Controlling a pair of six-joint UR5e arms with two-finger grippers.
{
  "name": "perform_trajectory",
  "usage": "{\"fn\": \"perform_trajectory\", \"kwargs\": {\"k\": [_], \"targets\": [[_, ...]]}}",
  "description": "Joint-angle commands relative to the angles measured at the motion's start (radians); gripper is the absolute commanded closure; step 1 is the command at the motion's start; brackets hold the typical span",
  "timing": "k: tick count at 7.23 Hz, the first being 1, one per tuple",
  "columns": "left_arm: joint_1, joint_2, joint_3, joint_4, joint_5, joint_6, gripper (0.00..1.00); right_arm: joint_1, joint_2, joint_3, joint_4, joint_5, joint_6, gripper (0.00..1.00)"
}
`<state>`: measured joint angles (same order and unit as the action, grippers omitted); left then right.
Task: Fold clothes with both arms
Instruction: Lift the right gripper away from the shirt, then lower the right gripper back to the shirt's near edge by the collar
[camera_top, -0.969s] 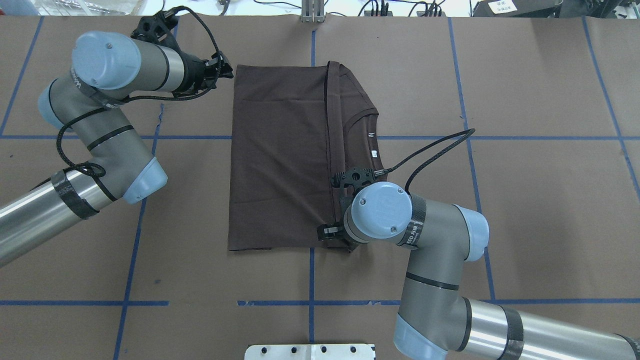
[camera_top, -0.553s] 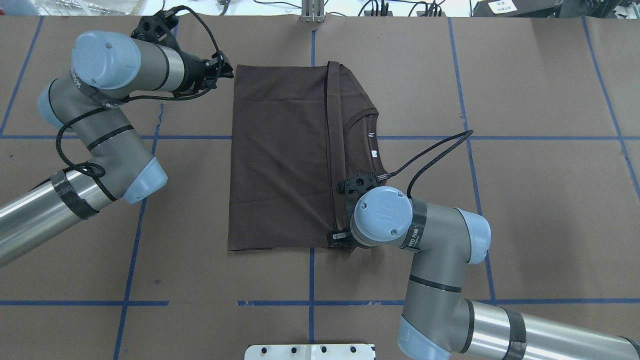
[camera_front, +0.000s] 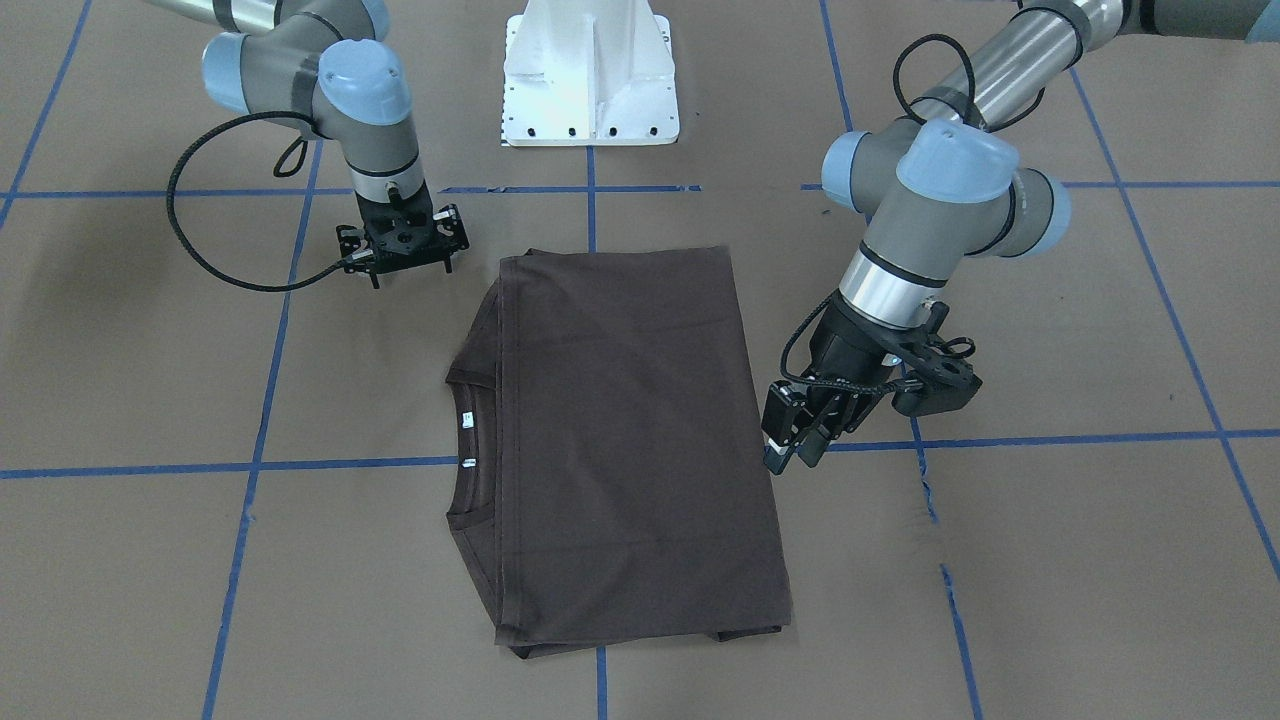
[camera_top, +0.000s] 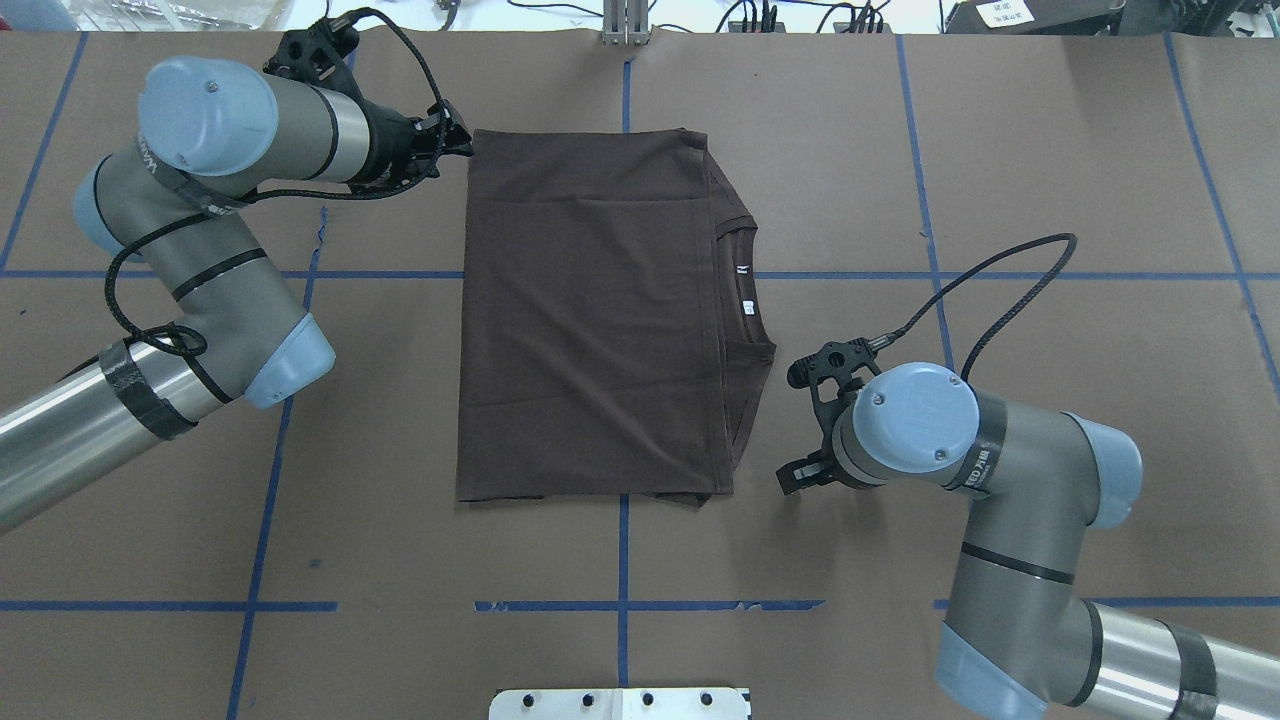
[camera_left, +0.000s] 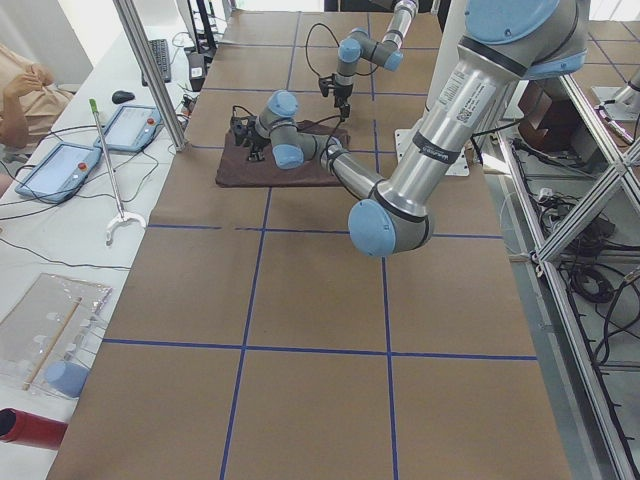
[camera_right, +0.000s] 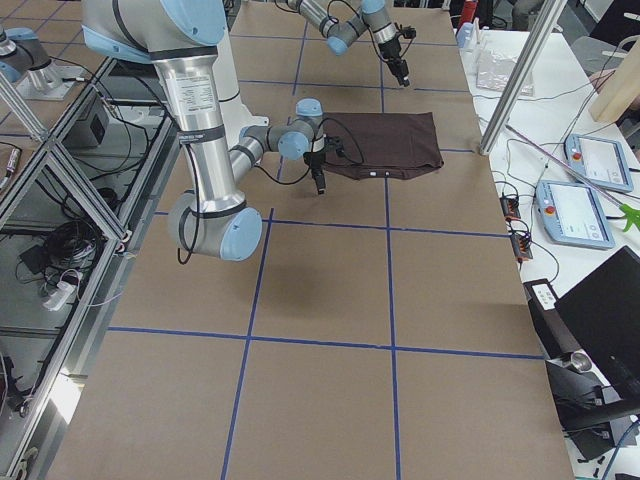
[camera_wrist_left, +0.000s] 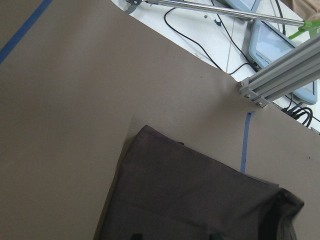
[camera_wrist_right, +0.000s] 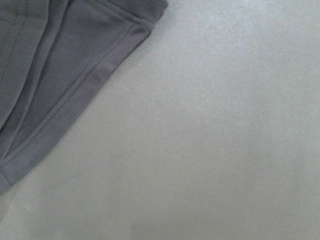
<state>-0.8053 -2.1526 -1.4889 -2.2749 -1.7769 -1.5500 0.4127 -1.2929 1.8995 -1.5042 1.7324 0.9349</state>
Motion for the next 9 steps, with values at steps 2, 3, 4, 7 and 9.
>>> {"fn": "perform_trajectory", "kwargs": {"k": [2, 3, 4, 7, 9], "targets": [[-0.002, 0.005, -0.031, 0.002, -0.001, -0.002, 0.46, 0.0, 0.106, -0.012, 0.004, -0.002, 0.237, 0.0], [-0.003, 0.005, -0.051, 0.023, -0.009, -0.002, 0.46, -0.024, 0.157, -0.038, 0.007, -0.008, 0.485, 0.0], [-0.003, 0.005, -0.054, 0.031, -0.012, -0.002, 0.46, -0.061, 0.164, -0.049, 0.021, -0.034, 0.733, 0.09], [-0.002, 0.005, -0.053, 0.032, -0.012, -0.002, 0.45, -0.083, 0.24, -0.161, 0.107, -0.063, 1.063, 0.28], [-0.002, 0.005, -0.053, 0.032, -0.012, -0.002, 0.45, -0.083, 0.228, -0.163, 0.107, -0.063, 1.065, 0.31]]}}
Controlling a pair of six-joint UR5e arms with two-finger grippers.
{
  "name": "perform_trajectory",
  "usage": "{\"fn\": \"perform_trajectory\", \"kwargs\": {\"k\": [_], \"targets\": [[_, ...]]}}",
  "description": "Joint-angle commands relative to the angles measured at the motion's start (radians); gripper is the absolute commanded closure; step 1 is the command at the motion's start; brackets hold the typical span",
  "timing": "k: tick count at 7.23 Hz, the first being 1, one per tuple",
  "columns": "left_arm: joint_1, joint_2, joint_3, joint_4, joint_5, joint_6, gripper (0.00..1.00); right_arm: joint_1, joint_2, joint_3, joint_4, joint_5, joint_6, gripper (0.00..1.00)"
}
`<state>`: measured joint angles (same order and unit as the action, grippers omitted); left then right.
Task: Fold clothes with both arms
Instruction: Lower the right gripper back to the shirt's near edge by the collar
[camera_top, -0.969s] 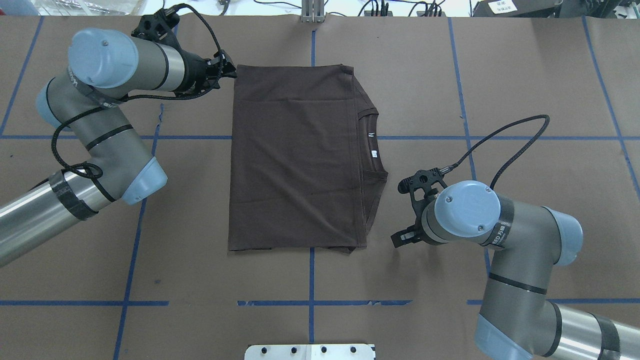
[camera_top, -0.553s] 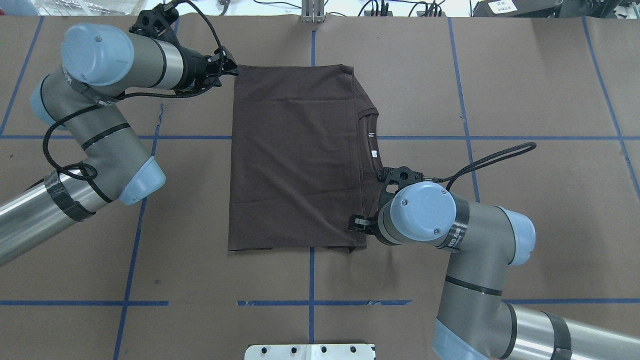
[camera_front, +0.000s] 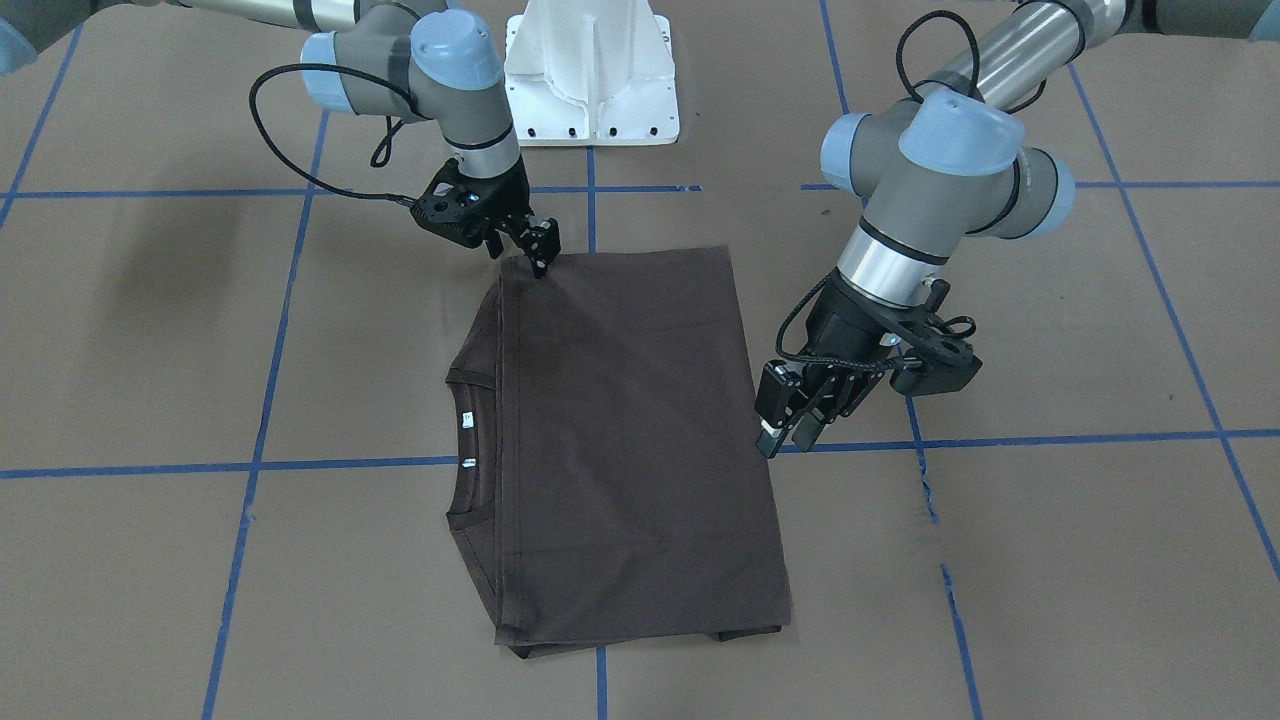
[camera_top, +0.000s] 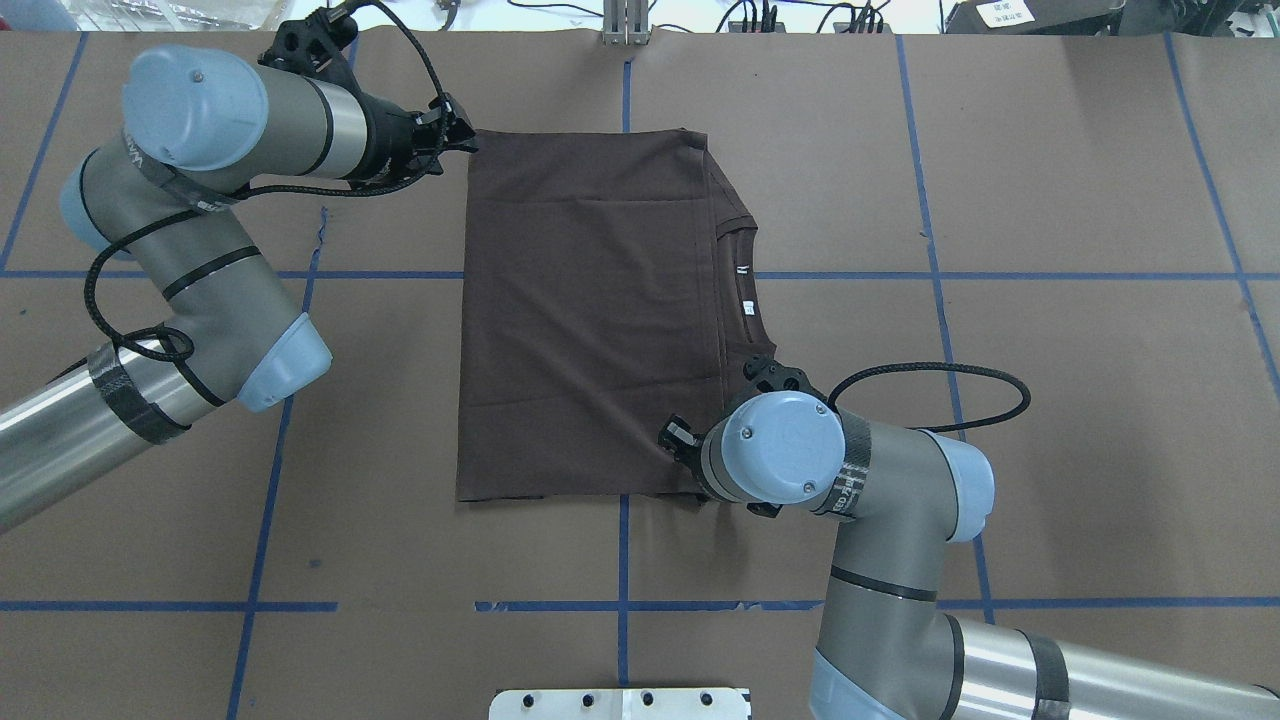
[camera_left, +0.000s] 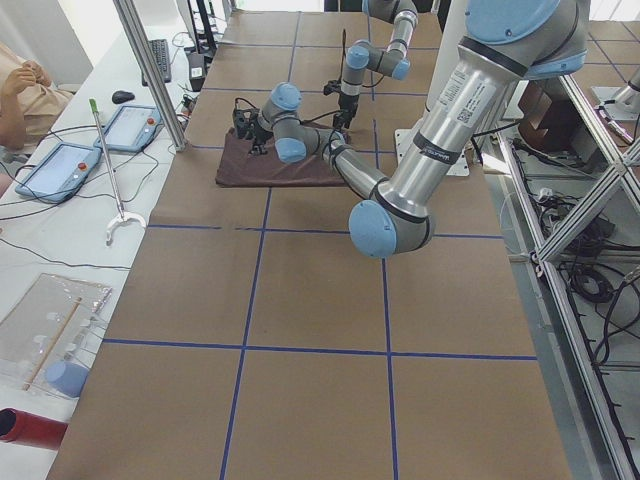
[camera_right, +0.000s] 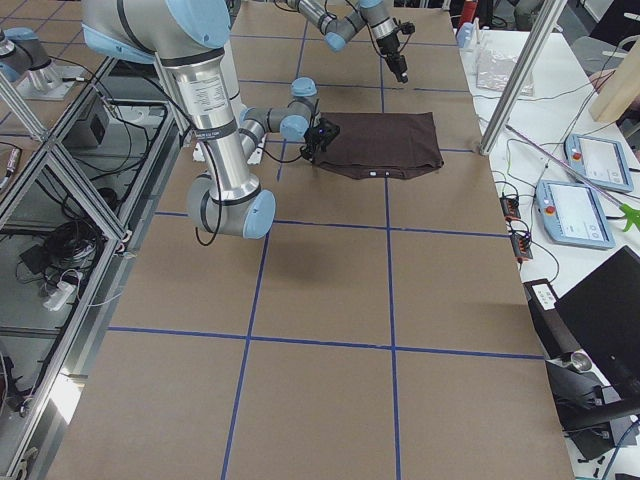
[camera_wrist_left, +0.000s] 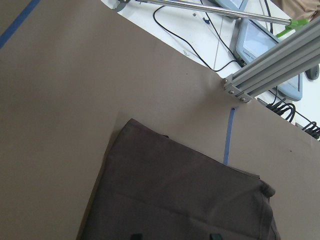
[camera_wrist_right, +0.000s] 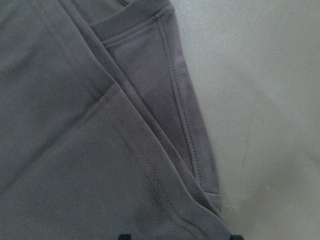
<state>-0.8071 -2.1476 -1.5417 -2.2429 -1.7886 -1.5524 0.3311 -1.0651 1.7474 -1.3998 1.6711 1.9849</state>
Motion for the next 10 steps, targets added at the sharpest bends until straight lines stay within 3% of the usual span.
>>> {"fn": "perform_trajectory", "kwargs": {"k": [1, 3, 4, 5, 6, 10], "targets": [[0.0, 0.0, 0.0, 0.0, 0.0, 0.0, 0.45, 0.0, 0.001, -0.009, 0.002, -0.001, 0.015, 0.34], [0.0, 0.0, 0.0, 0.0, 0.0, 0.0, 0.45, 0.002, -0.01, -0.003, -0.001, -0.001, 0.014, 0.36], [0.0, 0.0, 0.0, 0.0, 0.001, 0.0, 0.45, 0.002, -0.01, -0.005, -0.001, -0.001, 0.015, 0.54], [0.0, 0.0, 0.0, 0.0, 0.0, 0.0, 0.45, 0.003, -0.01, -0.003, -0.001, -0.001, 0.015, 0.85], [0.0, 0.0, 0.0, 0.0, 0.0, 0.0, 0.45, 0.005, -0.01, -0.002, -0.001, -0.001, 0.011, 1.0], [-0.001, 0.0, 0.0, 0.0, 0.0, -0.002, 0.44, 0.023, -0.009, 0.015, 0.002, 0.006, 0.005, 1.0]]}}
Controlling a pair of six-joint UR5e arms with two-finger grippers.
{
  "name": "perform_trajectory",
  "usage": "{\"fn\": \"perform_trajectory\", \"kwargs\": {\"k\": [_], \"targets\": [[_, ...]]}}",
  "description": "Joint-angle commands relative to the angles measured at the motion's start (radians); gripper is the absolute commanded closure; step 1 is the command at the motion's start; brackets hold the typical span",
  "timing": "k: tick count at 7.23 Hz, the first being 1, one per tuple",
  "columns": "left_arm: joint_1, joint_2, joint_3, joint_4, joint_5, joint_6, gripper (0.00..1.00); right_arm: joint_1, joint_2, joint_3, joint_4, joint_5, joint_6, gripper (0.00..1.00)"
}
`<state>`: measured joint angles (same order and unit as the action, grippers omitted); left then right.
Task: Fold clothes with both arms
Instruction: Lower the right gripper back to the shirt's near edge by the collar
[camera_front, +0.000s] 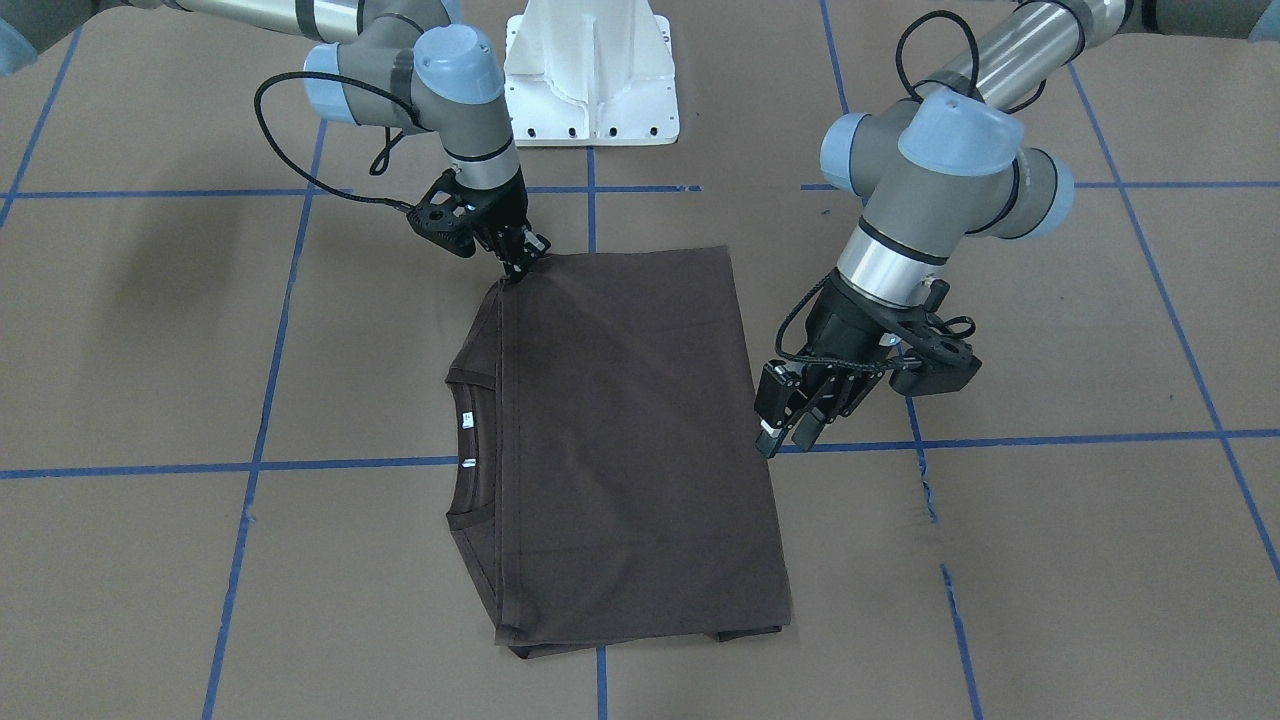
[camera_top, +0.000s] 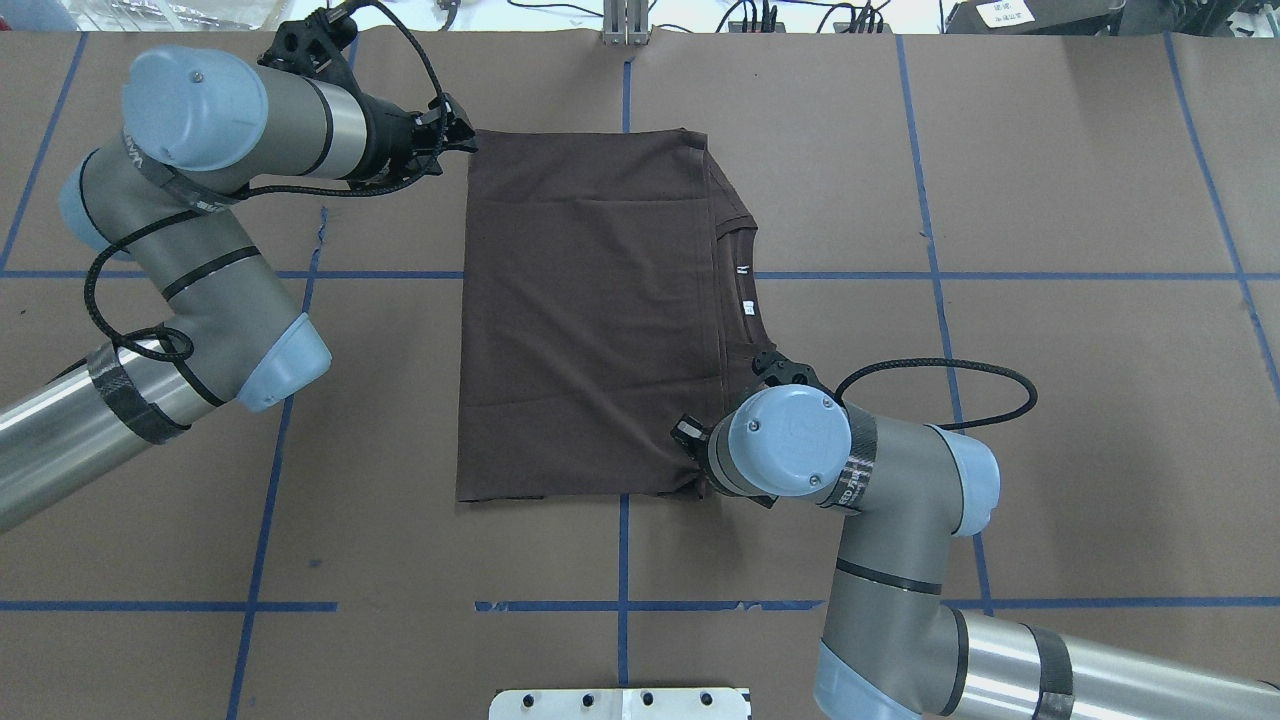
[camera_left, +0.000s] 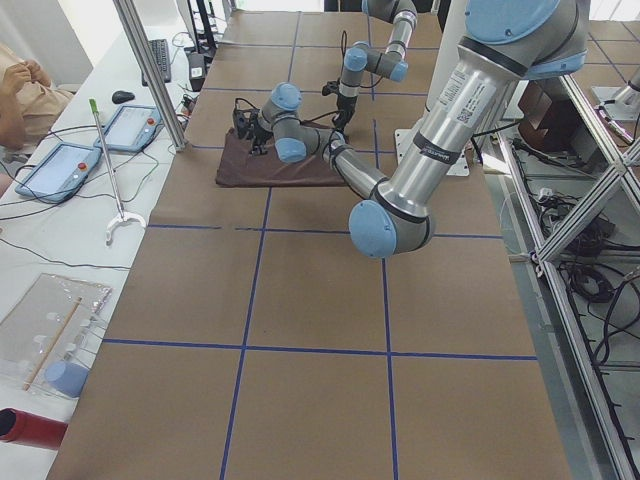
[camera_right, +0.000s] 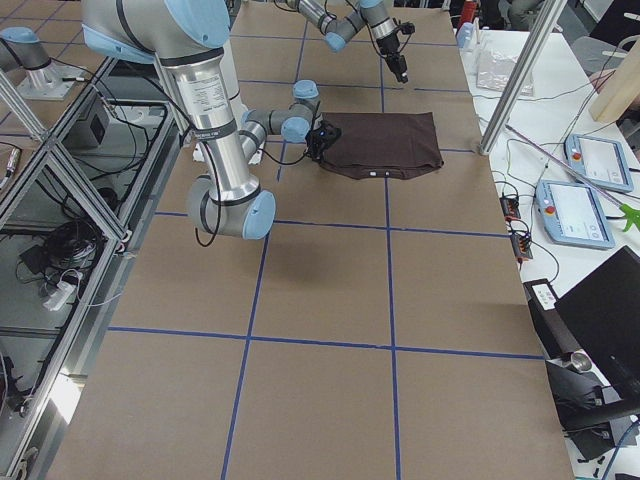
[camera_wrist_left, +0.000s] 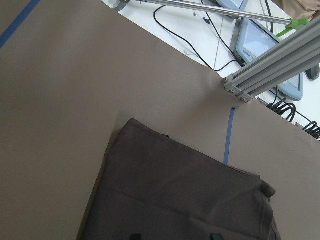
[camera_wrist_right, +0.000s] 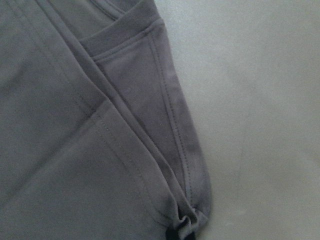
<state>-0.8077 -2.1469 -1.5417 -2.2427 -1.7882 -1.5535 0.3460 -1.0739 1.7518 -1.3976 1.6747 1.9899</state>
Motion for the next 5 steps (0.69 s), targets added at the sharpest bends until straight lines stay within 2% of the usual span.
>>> {"fn": "perform_trajectory", "kwargs": {"k": [1, 2, 3, 4, 5], "targets": [[-0.001, -0.001, -0.002, 0.0, 0.0, -0.002, 0.44, 0.013, -0.003, 0.04, -0.006, 0.005, 0.0, 1.0], [-0.001, -0.001, -0.005, 0.0, -0.002, -0.011, 0.44, 0.013, -0.007, 0.046, -0.009, 0.007, 0.0, 1.0], [0.011, 0.063, -0.077, -0.001, -0.005, -0.06, 0.43, 0.011, -0.018, 0.066, -0.011, 0.008, 0.001, 1.0], [0.042, 0.103, -0.147, -0.003, -0.026, -0.148, 0.42, 0.01, -0.053, 0.131, -0.012, 0.035, 0.004, 1.0], [0.103, 0.175, -0.241, -0.002, -0.004, -0.221, 0.39, 0.008, -0.088, 0.19, -0.012, 0.058, 0.007, 1.0]]}}
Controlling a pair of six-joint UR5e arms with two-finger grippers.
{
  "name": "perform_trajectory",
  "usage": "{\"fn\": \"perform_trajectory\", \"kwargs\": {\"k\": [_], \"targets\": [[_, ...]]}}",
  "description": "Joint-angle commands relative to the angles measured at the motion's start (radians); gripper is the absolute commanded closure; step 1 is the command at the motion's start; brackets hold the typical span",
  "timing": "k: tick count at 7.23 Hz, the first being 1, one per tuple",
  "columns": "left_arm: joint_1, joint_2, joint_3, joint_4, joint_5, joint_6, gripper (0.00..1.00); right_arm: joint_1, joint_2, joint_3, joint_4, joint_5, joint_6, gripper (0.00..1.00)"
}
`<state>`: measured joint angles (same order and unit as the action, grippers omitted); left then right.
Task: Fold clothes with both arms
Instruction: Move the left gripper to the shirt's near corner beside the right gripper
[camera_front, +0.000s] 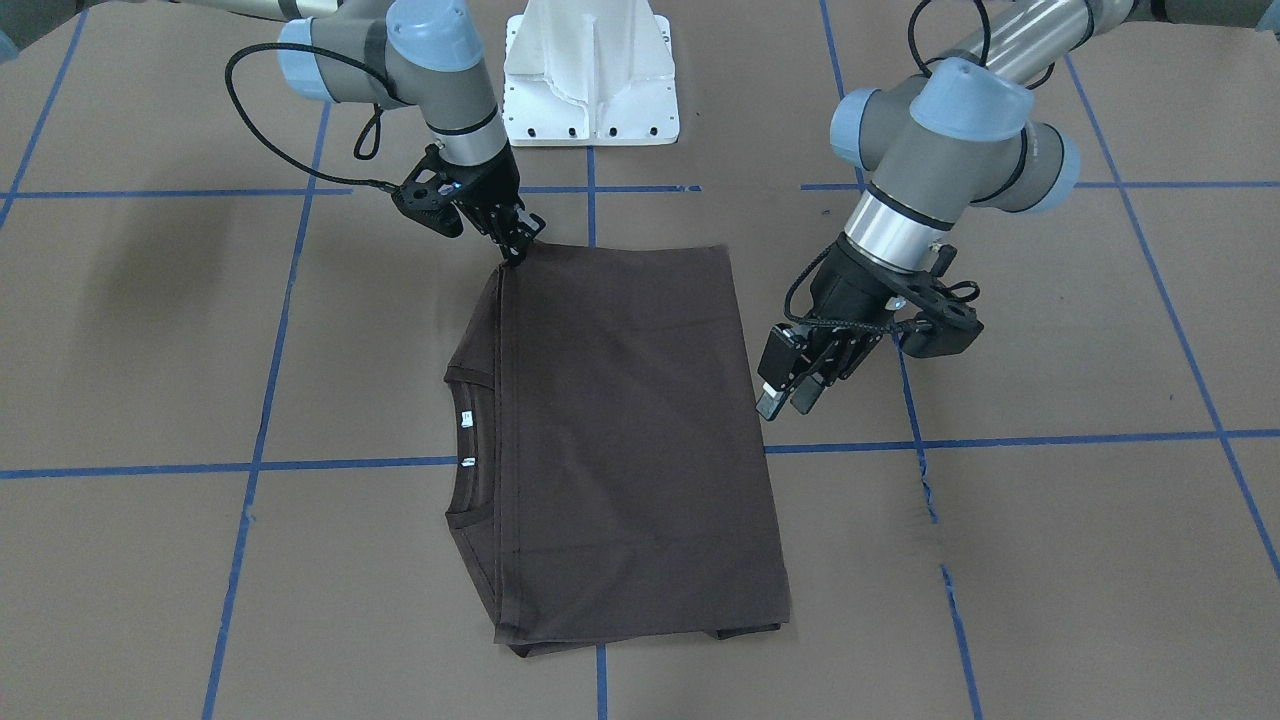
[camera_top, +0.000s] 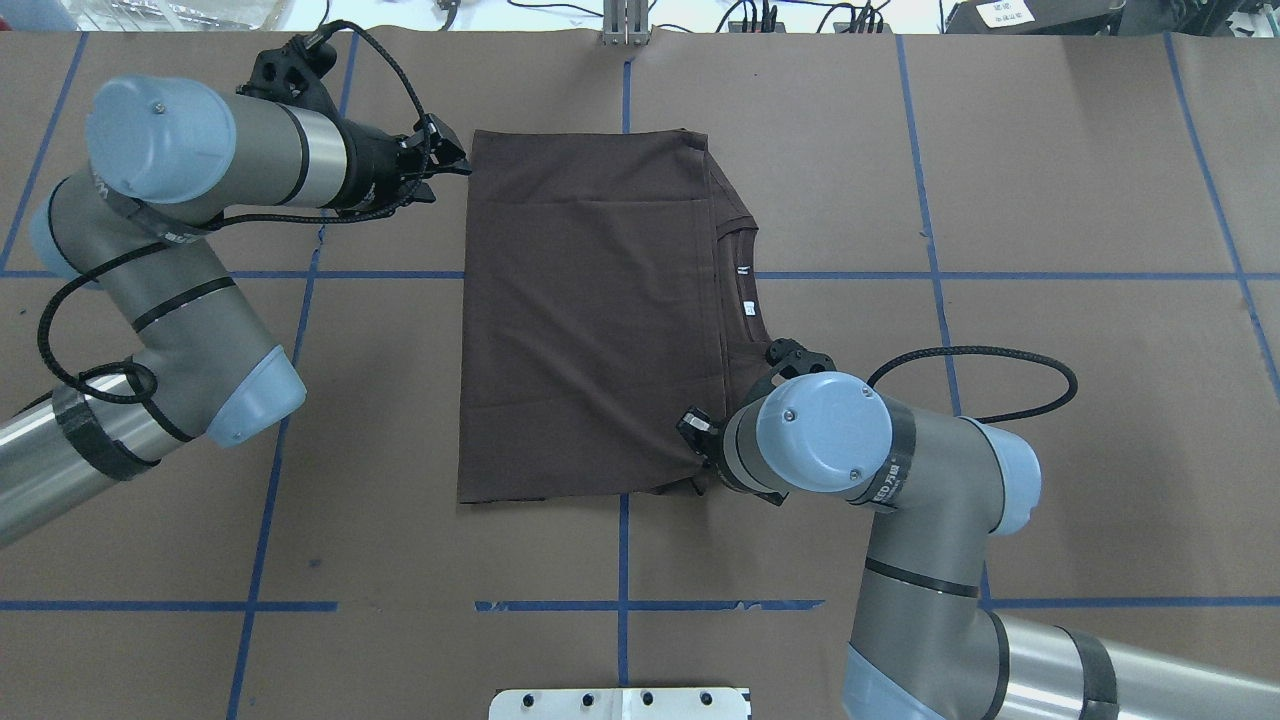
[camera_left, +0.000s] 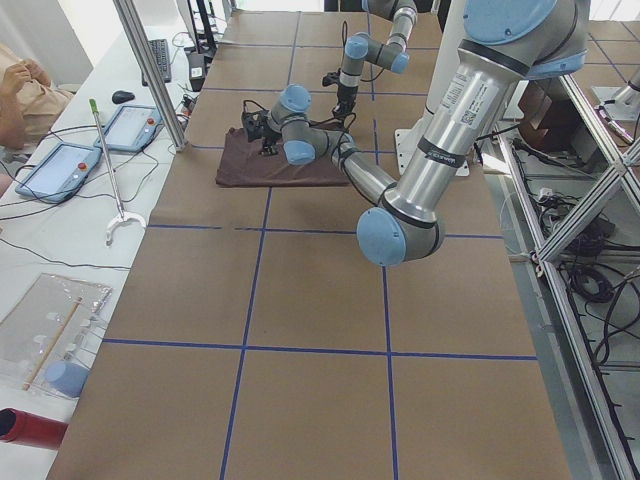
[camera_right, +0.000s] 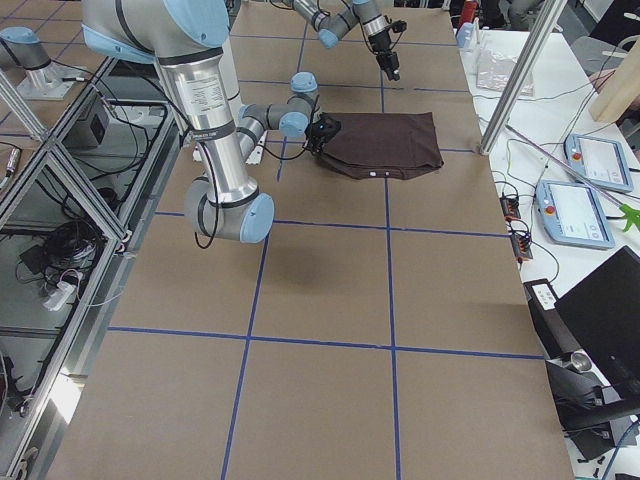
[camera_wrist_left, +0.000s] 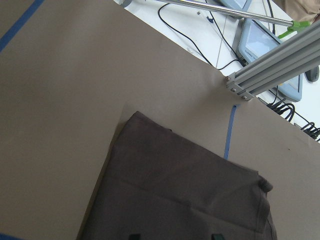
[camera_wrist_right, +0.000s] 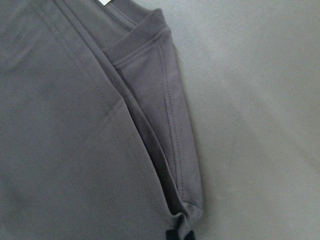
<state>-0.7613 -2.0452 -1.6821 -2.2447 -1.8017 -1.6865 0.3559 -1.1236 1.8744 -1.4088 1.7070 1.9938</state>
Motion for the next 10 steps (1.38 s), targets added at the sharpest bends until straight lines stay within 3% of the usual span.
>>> {"fn": "perform_trajectory", "kwargs": {"k": [1, 3, 4, 5, 7, 10], "targets": [[0.124, 0.158, -0.196, 0.0, 0.057, -0.113, 0.36, -0.014, -0.042, 0.078, -0.001, 0.026, 0.005, 1.0], [0.357, 0.207, -0.258, 0.049, 0.233, -0.249, 0.33, -0.034, -0.042, 0.083, 0.001, 0.026, 0.007, 1.0], [0.438, 0.204, -0.301, 0.177, 0.28, -0.266, 0.32, -0.034, -0.042, 0.084, 0.001, 0.026, 0.007, 1.0], [0.483, 0.206, -0.327, 0.273, 0.286, -0.274, 0.31, -0.034, -0.042, 0.085, 0.001, 0.026, 0.007, 1.0], [0.549, 0.221, -0.285, 0.284, 0.288, -0.291, 0.31, -0.034, -0.042, 0.085, 0.001, 0.026, 0.005, 1.0], [0.551, 0.217, -0.275, 0.313, 0.3, -0.279, 0.33, -0.034, -0.042, 0.085, 0.002, 0.028, 0.005, 1.0]]}}
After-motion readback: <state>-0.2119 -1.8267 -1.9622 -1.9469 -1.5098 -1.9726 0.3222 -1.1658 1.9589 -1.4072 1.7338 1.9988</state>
